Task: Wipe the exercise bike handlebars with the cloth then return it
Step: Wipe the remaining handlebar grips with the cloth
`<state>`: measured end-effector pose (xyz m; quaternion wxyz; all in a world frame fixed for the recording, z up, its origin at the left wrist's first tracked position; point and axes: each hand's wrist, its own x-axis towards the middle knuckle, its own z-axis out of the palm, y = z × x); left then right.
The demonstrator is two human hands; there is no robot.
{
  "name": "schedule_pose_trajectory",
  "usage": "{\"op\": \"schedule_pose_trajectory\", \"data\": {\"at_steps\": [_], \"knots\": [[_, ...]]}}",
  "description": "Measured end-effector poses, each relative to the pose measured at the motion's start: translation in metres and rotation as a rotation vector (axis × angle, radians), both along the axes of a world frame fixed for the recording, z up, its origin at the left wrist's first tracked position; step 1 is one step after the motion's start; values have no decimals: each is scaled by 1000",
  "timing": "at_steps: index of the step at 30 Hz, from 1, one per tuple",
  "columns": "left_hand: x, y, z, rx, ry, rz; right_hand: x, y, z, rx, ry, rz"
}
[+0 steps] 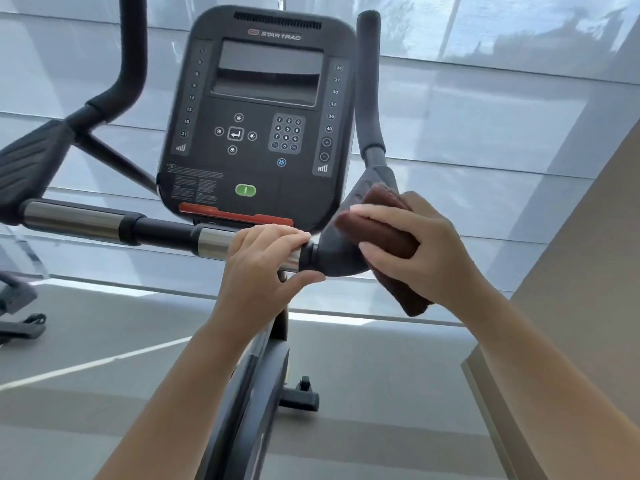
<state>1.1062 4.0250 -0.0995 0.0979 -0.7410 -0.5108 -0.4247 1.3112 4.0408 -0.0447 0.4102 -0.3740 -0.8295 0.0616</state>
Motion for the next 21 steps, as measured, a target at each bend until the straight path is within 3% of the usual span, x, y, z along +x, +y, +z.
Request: {"op": "schedule_pose_trajectory", "data": {"at_steps": [4, 8, 11, 15, 21], "knots": [[7, 3, 2, 21, -32, 36, 25, 55, 15, 13, 408, -180], [7, 8, 1, 35, -92, 35, 19, 103, 18, -192, 407, -91], [7, 11, 1, 35, -100, 51, 17, 99, -3, -280, 538, -43], [8, 11, 1, 28, -118, 51, 11, 57, -40, -294, 808, -52], [10, 7, 5, -10, -117, 39, 3, 36, -54, -165, 875, -64]]}}
